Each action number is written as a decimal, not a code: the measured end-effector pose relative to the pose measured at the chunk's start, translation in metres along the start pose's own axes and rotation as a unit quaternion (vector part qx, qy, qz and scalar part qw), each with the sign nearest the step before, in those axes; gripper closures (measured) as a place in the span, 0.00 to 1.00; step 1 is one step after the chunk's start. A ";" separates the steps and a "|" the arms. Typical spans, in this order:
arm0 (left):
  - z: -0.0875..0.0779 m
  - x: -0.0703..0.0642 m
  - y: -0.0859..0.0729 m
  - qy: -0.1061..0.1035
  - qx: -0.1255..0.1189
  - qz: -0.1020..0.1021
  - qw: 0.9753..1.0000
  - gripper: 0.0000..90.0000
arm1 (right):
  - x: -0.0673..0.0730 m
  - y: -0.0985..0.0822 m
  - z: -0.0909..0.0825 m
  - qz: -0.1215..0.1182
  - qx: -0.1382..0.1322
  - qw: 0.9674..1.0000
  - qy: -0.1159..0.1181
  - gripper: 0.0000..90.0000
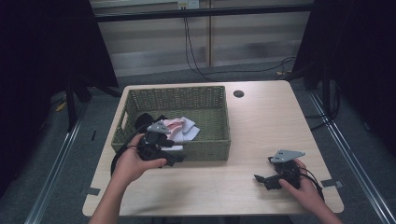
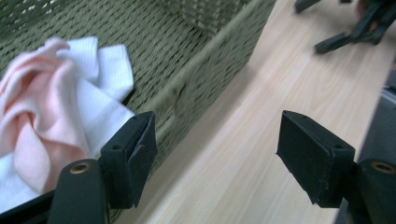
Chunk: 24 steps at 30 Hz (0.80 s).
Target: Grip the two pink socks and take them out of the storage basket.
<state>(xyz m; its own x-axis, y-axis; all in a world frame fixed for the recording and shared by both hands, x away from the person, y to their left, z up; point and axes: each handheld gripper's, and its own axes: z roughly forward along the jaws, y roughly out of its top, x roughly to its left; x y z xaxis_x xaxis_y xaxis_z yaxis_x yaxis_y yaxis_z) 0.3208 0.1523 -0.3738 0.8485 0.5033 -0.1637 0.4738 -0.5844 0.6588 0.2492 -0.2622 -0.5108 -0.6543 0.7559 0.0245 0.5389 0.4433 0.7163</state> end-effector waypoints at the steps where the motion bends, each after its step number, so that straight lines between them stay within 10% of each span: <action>1: -0.003 0.000 0.006 0.004 0.001 0.000 1.000 0.31 | 0.000 0.000 0.000 0.000 0.000 1.000 0.000 0.10; 12: -0.010 0.007 0.031 0.008 0.013 -0.003 1.000 0.31 | 0.000 0.000 0.000 0.000 0.000 1.000 0.000 0.10; 24: 0.000 0.044 0.053 0.040 0.055 -0.020 0.997 0.31 | 0.000 0.000 0.000 0.000 0.000 1.000 0.000 0.10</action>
<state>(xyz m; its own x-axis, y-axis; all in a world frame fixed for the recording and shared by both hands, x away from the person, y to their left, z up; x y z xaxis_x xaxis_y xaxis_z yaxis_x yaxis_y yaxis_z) 0.3836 0.1438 -0.3455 0.8090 0.5743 -0.1252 0.5333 -0.6277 0.5671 0.2492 -0.2622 -0.5108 -0.6543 0.7558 0.0245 0.5389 0.4433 0.7163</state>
